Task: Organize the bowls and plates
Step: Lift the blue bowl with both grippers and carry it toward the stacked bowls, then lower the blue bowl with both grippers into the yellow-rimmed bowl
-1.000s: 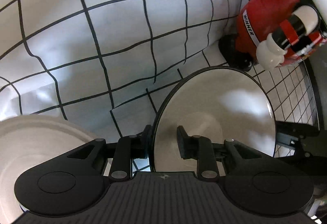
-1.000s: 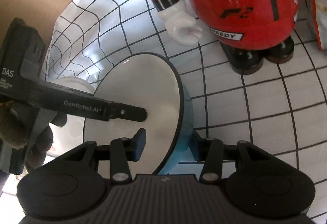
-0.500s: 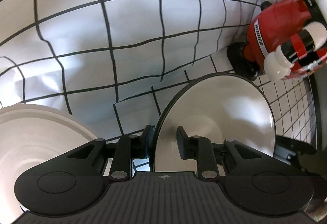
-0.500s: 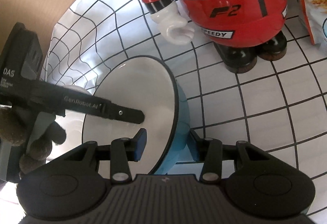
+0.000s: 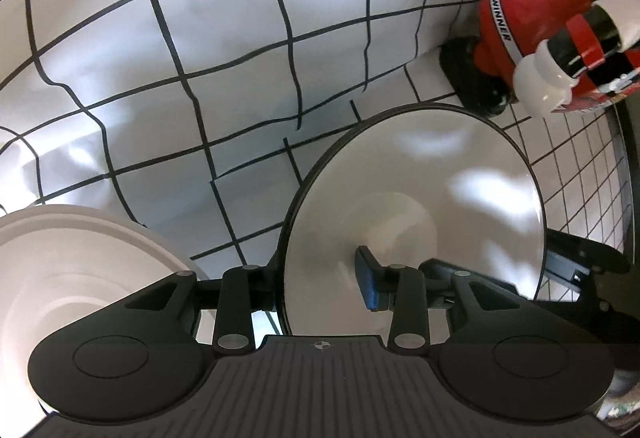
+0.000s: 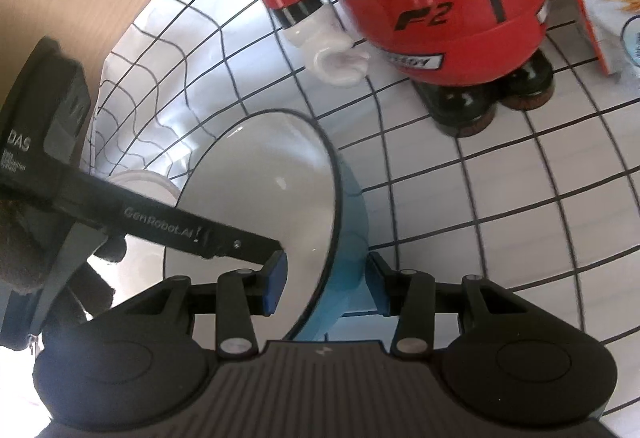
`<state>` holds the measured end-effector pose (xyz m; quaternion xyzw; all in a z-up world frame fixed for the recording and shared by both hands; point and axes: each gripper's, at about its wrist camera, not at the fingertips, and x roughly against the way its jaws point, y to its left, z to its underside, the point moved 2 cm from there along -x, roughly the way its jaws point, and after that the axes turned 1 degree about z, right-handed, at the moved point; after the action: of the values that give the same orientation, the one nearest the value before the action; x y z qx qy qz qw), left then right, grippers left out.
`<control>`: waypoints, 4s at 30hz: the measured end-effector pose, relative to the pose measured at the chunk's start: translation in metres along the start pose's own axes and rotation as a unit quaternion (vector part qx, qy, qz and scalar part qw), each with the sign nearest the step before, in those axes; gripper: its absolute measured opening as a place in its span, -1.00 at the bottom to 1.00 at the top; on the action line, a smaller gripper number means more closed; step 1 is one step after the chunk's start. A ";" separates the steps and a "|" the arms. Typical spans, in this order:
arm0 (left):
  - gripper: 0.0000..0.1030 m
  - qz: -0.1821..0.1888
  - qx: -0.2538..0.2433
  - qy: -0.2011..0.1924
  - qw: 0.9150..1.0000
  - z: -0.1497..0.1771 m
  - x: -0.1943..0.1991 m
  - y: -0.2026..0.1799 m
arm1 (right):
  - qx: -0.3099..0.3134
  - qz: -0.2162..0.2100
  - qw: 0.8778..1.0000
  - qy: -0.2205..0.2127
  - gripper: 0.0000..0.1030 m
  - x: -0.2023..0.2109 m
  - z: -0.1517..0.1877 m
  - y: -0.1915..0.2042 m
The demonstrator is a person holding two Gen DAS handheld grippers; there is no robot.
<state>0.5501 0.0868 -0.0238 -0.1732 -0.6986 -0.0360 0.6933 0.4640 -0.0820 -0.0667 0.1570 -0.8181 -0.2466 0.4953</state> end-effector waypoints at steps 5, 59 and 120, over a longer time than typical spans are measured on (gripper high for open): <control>-0.25 0.007 0.015 -0.016 1.000 0.006 0.003 0.003 | -0.006 -0.005 1.000 -0.001 -0.15 0.000 -0.001 -0.003; -0.30 0.071 0.076 -0.074 0.992 0.312 0.101 -0.095 | 0.182 -0.017 0.982 0.056 -0.08 0.179 0.151 0.098; -0.66 0.026 0.156 -0.165 0.973 0.261 0.096 -0.004 | 0.236 0.019 0.968 0.085 0.01 0.095 0.101 0.129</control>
<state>0.3015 0.1776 0.0618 -0.0849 -0.7959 0.1209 0.5872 0.3292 0.0022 0.0363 0.2741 -0.8107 -0.0232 0.5168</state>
